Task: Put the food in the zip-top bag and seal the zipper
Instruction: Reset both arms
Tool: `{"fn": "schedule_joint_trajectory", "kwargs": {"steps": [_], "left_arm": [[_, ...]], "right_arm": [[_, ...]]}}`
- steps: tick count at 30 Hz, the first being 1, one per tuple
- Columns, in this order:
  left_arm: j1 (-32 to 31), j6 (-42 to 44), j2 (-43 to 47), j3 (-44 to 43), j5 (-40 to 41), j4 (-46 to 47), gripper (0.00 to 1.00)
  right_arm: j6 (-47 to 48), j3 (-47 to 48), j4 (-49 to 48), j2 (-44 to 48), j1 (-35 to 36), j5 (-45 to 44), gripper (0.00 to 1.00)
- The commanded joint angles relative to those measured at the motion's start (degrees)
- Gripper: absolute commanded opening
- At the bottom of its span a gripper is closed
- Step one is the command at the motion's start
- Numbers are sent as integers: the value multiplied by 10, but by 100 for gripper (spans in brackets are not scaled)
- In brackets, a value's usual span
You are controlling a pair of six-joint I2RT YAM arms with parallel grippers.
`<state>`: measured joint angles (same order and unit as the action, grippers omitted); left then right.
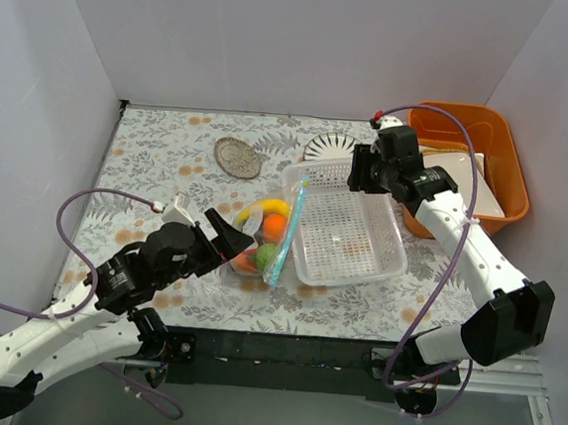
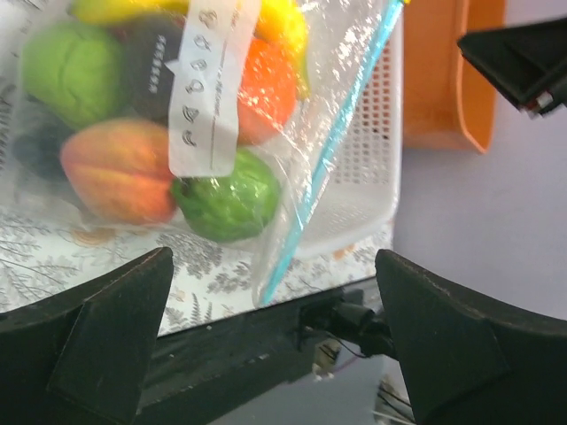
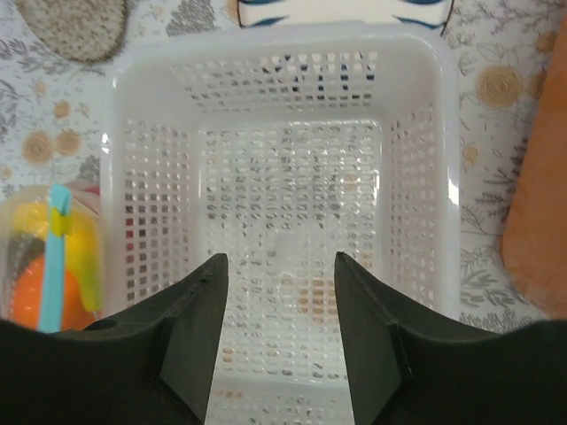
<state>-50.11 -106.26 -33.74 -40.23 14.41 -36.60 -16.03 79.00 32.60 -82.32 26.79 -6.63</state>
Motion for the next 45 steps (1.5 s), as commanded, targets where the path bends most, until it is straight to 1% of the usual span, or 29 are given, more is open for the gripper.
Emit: {"fn": "schedule_joint_trajectory", "kwargs": {"steps": [1,2,6,8,9,10,12,13,14,15,16,18,19,20,21,22,24,26,27,30,32,34,36,38,39,41,42,44,45], "left_arm": [[-2,65,-64,-56,65,-59,98],[-2,81,-76,-70,65,-58,98],[8,113,-130,-93,64,-46,98],[40,130,-149,-103,24,-36,98],[58,154,-157,-107,0,-27,98],[104,162,-183,-107,-57,-20,98],[149,171,-202,-105,-91,-22,98],[184,179,-211,-101,-104,-6,98],[201,185,-214,-102,-122,-4,98],[219,193,-216,-105,-131,-1,98],[249,209,-219,-112,-139,7,98],[276,228,-225,-120,-171,17,98],[302,248,-232,-133,-191,25,98],[320,257,-259,-143,-212,25,98],[337,267,-274,-156,-263,24,98],[366,279,-293,-168,-279,19,98],[380,317,-326,-211,-300,18,98],[381,340,-329,-254,-303,16,98],[381,344,-321,-262,-290,13,98],[381,354,-291,-251,-258,30,98],[381,353,-272,-245,-222,26,98],[381,351,-257,-241,-194,20,98],[381,351,-246,-233,-184,26,98],[381,352,-233,-228,-178,36,98],[382,353,-231,-225,-176,40,98],[382,352,-231,-224,-178,46,98],[381,356,-230,-223,-182,51,98],[381,358,-216,-206,-180,78,98],[382,357,-208,-198,-166,91,98]], "right_arm": [[18,-54,0,39,-5,-18,59],[19,-79,-3,46,-5,-11,59],[17,-127,-17,64,-5,46,59],[15,-145,-26,74,-5,62,59],[14,-162,-33,77,-5,89,59],[12,-170,-36,83,-5,95,59],[4,-191,-39,88,-5,101,59],[4,-198,-39,93,-5,101,59],[3,-202,-39,95,-5,101,59],[4,-206,-39,98,-5,96,59],[5,-214,-38,105,-5,93,59],[8,-225,-45,113,-5,87,60],[11,-234,-50,121,-5,83,59],[13,-239,-53,124,-5,78,59],[14,-242,-54,125,-5,69,59],[18,-244,-54,128,-5,69,59],[27,-250,-56,130,-6,69,59],[49,-251,-56,132,-6,71,60],[54,-250,-58,133,-6,71,60],[66,-254,-64,134,-6,69,61],[70,-254,-65,130,-6,69,61],[73,-252,-62,130,-6,51,67],[75,-263,-68,137,-6,46,74],[75,-271,-89,158,-6,41,78],[76,-275,-93,164,-6,35,82],[76,-277,-96,181,-6,25,84],[77,-278,-97,186,-6,14,87],[76,-278,-99,198,-6,0,90],[76,-279,-102,203,-5,-18,95]]}}
